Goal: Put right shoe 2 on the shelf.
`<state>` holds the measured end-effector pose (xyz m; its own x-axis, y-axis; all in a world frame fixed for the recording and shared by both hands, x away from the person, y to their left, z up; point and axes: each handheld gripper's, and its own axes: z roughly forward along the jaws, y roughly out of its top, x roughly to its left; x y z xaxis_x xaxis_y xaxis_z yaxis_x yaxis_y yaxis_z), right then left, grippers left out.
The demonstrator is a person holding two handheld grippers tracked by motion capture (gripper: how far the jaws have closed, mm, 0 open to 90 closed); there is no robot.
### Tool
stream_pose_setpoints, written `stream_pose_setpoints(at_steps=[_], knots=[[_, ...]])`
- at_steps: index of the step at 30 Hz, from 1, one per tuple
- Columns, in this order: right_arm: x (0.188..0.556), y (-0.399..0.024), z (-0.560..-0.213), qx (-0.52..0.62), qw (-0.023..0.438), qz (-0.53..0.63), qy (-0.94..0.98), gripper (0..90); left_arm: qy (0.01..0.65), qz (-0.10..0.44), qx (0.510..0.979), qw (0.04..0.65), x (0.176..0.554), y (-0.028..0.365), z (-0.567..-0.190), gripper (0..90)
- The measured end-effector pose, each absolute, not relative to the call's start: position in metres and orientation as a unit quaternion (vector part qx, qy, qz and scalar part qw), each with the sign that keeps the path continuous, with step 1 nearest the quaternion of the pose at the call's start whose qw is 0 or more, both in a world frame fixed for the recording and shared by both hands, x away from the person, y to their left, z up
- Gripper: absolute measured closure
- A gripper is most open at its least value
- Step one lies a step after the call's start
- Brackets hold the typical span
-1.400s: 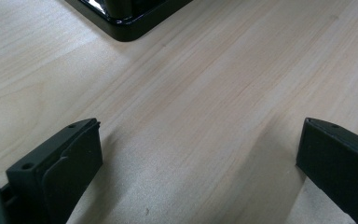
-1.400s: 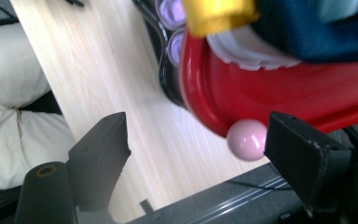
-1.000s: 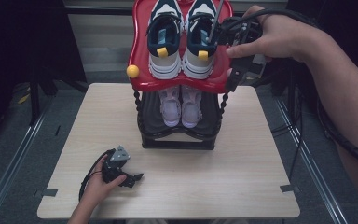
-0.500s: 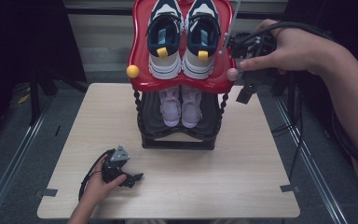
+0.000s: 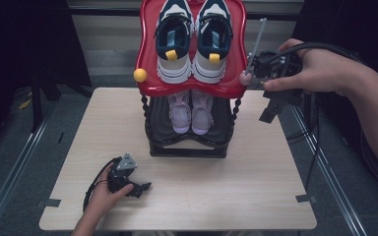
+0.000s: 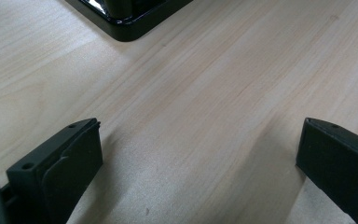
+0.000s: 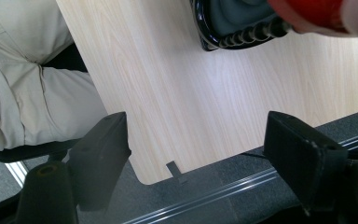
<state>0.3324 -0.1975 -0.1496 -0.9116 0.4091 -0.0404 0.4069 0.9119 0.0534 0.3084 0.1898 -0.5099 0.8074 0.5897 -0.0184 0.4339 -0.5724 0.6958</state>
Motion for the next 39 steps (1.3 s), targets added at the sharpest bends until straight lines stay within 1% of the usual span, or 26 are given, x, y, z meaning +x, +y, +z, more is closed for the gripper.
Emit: stream_pose_setpoints(at_steps=[27, 39], knots=[[0.317, -0.215, -0.190, 0.206, 0.018, 0.016, 0.978, 22.0, 0.294, 0.108, 0.878, 0.361, 0.308, 0.190, -0.510, 0.0], [0.313, -0.217, -0.215, 0.199, 0.007, 0.013, 0.980, 22.0, 0.293, 0.106, 0.879, 0.362, 0.308, 0.190, -0.510, 0.0]])
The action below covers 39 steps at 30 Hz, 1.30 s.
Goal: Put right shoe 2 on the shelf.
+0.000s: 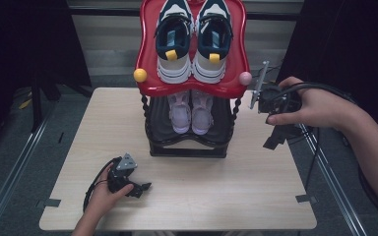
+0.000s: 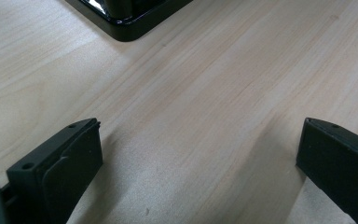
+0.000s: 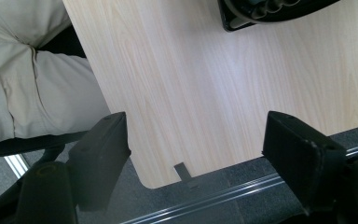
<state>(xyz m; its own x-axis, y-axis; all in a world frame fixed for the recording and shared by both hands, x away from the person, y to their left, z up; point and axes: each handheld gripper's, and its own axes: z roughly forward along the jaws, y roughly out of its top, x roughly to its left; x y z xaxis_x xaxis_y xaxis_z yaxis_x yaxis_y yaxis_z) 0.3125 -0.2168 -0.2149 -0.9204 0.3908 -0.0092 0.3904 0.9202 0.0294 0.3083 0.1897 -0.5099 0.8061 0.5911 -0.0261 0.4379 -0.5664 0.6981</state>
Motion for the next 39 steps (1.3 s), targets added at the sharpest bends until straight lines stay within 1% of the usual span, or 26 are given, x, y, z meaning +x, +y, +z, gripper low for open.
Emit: stream_pose_setpoints(at_steps=[39], knots=[[0.303, -0.225, -0.301, 0.197, -0.025, -0.004, 0.980, 22.1, 0.291, 0.109, 0.879, 0.361, 0.309, 0.190, -0.510, 0.0]])
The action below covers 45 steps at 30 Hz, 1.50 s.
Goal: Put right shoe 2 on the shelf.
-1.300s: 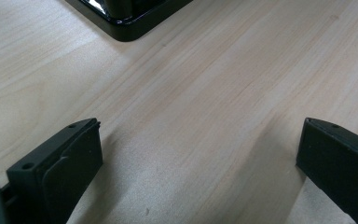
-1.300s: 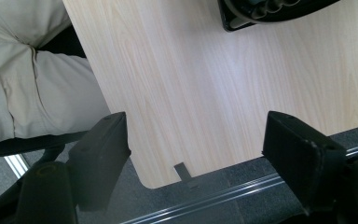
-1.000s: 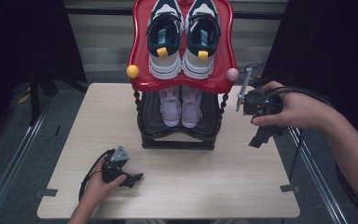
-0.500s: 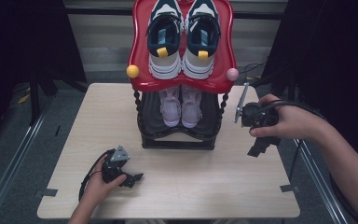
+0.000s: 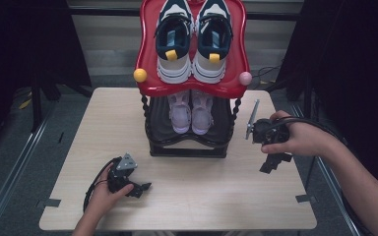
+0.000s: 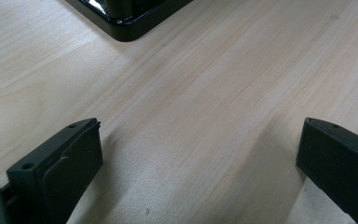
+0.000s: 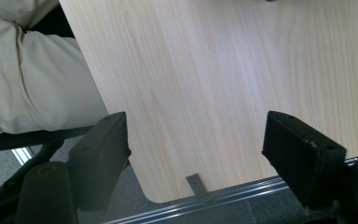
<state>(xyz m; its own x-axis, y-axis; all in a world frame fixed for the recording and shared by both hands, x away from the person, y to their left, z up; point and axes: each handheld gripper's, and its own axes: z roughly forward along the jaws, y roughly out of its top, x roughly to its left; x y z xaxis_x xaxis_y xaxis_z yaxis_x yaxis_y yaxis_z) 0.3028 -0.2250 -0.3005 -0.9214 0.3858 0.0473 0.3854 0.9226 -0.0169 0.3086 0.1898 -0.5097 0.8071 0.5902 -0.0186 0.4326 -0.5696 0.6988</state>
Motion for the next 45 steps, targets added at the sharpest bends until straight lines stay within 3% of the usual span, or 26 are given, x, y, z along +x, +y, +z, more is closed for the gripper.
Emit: stream_pose_setpoints(at_steps=[45], knots=[[0.296, -0.244, -0.384, -0.221, 0.039, -0.016, -0.974, 22.4, 0.292, 0.111, 0.878, 0.363, 0.308, 0.190, -0.510, 0.0]])
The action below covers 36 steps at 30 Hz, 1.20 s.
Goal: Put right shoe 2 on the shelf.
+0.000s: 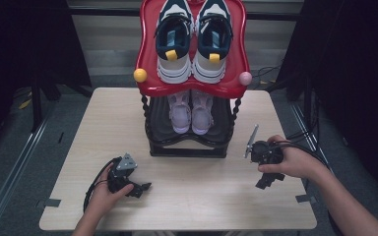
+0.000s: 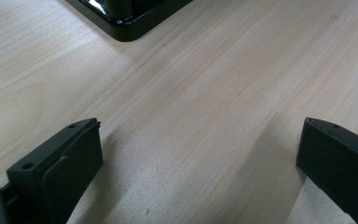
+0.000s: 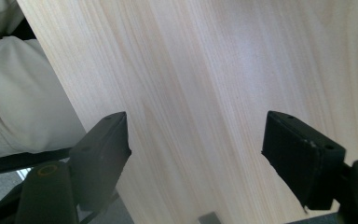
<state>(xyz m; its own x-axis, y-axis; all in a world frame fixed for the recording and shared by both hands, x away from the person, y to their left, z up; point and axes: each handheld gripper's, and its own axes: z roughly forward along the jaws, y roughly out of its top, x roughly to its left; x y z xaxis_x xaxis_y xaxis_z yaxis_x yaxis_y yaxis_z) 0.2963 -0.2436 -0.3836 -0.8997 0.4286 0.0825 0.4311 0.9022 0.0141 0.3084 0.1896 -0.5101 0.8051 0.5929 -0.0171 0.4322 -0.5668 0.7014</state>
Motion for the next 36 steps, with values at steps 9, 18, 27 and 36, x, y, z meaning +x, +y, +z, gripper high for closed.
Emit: stream_pose_setpoints(at_steps=[9, 18, 27, 36], knots=[[0.294, -0.248, -0.400, -0.233, 0.037, -0.026, -0.971, 22.5, 0.293, 0.110, 0.878, 0.363, 0.308, 0.189, -0.510, 0.0], [0.291, -0.254, -0.411, -0.245, 0.030, -0.041, -0.968, 22.5, 0.289, 0.109, 0.880, 0.359, 0.309, 0.190, -0.510, 0.0], [0.288, -0.258, -0.425, -0.251, 0.027, -0.059, -0.966, 22.5, 0.289, 0.109, 0.880, 0.360, 0.309, 0.190, -0.510, 0.0], [0.286, -0.261, -0.438, -0.254, 0.022, -0.072, -0.964, 22.5, 0.289, 0.109, 0.880, 0.359, 0.309, 0.190, -0.510, 0.0]])
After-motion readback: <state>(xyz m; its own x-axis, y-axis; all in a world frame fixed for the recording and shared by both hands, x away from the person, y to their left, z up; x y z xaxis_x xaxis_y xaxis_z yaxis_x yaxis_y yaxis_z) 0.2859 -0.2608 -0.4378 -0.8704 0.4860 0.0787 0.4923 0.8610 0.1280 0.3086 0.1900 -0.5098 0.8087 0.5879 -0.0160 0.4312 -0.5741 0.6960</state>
